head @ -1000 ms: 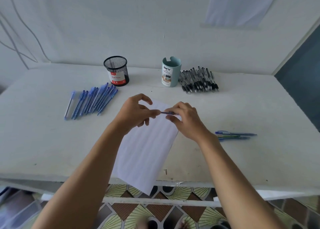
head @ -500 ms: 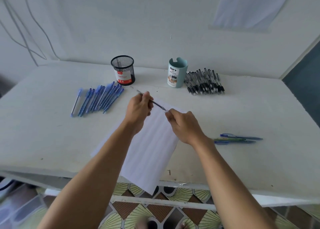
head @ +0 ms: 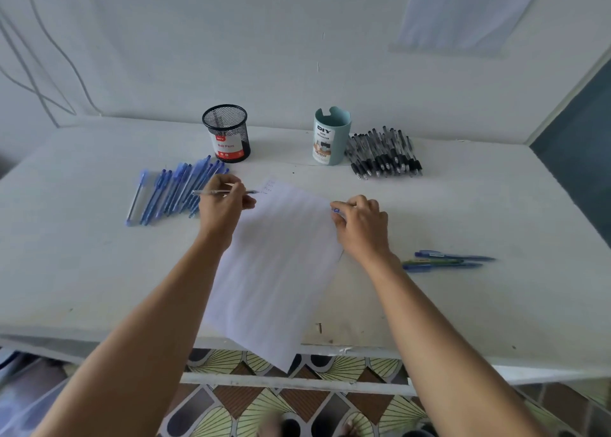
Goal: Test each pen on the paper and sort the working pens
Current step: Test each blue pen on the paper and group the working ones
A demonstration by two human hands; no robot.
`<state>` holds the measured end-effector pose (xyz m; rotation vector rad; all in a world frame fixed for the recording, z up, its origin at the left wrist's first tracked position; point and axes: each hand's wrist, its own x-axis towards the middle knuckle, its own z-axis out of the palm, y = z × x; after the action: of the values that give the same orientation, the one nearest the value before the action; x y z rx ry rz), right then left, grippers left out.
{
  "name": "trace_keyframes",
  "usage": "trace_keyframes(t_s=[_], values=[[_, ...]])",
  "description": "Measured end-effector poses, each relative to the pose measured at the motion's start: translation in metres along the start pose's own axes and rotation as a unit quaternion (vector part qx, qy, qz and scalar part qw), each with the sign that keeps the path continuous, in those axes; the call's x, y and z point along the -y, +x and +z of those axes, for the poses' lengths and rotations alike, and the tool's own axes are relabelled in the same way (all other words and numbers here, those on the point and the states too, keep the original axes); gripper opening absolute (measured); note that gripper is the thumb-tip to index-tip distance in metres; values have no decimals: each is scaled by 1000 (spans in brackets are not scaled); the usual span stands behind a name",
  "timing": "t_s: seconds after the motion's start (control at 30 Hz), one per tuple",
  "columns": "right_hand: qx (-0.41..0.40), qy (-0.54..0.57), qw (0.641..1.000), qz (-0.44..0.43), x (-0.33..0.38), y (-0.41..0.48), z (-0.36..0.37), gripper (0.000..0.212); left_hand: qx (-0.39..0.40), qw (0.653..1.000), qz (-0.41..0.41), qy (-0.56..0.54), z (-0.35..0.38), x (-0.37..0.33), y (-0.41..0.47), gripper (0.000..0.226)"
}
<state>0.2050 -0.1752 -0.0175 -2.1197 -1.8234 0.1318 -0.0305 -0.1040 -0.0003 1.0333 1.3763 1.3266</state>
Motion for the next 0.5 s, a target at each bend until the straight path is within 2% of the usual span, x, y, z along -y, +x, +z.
trace_keyframes(t_s=[0.07, 0.17, 0.23, 0.3, 0.4, 0.5], values=[[14, -1, 1000, 15, 2, 0, 4, 32, 4, 1000, 21, 8, -1, 2, 4, 21], [-15, 20, 999, 35, 10, -4, 9, 39, 34, 997, 50, 38, -1, 2, 10, 21], [-57, 36, 998, 4, 18, -8, 11, 41, 53, 994, 64, 66, 1, 1, 14, 18], [-71, 62, 994, -61, 26, -12, 14, 44, 64, 990, 78, 94, 5, -1, 17, 19], [14, 92, 982, -163, 37, -15, 17, 49, 62, 987, 82, 120, 11, -2, 20, 21], [103, 63, 975, -188, 40, -16, 22, 54, 55, 984, 70, 153, 13, 3, 25, 8]])
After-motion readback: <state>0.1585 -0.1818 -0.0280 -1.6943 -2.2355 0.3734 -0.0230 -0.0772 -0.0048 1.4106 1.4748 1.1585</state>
